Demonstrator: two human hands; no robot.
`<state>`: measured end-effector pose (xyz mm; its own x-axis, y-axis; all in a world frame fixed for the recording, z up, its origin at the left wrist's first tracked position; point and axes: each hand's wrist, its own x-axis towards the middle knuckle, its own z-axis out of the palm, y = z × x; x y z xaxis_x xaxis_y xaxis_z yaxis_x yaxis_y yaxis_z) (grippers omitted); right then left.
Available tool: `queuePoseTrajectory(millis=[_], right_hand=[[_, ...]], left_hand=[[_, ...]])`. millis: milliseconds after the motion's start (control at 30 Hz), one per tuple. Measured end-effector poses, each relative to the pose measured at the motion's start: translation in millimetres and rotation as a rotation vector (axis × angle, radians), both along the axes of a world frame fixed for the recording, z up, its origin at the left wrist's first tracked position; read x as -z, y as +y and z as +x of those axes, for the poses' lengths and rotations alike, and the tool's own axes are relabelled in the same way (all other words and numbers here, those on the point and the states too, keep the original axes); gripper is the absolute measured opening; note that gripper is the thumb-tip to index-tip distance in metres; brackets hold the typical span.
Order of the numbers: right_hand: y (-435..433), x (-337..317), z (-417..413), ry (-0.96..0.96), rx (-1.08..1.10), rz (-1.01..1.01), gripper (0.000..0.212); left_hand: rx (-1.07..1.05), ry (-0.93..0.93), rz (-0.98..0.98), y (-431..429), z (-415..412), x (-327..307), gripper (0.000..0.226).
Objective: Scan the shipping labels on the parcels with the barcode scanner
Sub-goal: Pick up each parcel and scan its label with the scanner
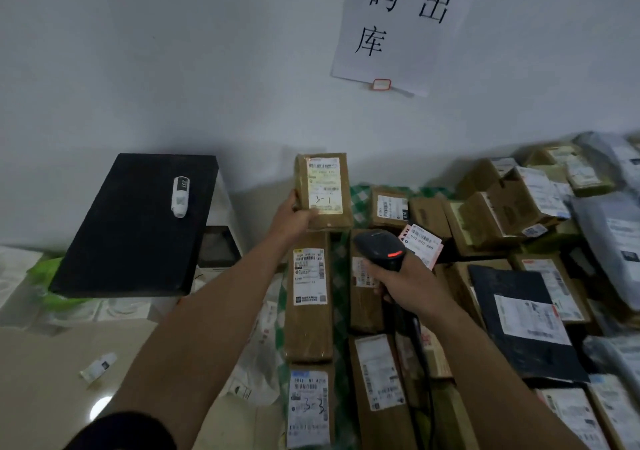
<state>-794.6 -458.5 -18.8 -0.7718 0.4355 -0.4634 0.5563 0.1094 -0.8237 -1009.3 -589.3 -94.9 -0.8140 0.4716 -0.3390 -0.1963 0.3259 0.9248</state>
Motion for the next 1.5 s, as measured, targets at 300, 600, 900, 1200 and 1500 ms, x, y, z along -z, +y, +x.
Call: queuePoseTrajectory(millis=[300, 600, 900, 1200, 1500], right_hand=[[38.5, 20.0, -35.7, -0.073, 0.007, -0.005, 0.019], [52.9, 28.4, -36.1, -0.074, 0.064, -0.069, 0.019], [46.0, 14.6, 7.0, 0.003, 0.145, -0.079, 0.02], [31.9, 13.1, 56.2, 0.004, 0.162, -0.064, 0.013], [36.4, 10.8, 80.7, -0.015, 0.214, -0.07, 0.023]], left_hand=[[0.042, 0.02, -0.07, 52.7, -64.7, 48.5, 0.05], [0.124, 0.061, -0.314, 55.0, -78.1, 94.5, 0.056], [0.039, 0.313, -0.147, 42.9, 57.1, 38.2, 0.037], [0.126, 0.016, -0.156, 54.3, 158.0, 120.5, 0.057], [0.053, -0.233, -0.27, 62.3, 181.7, 125.4, 0.093]])
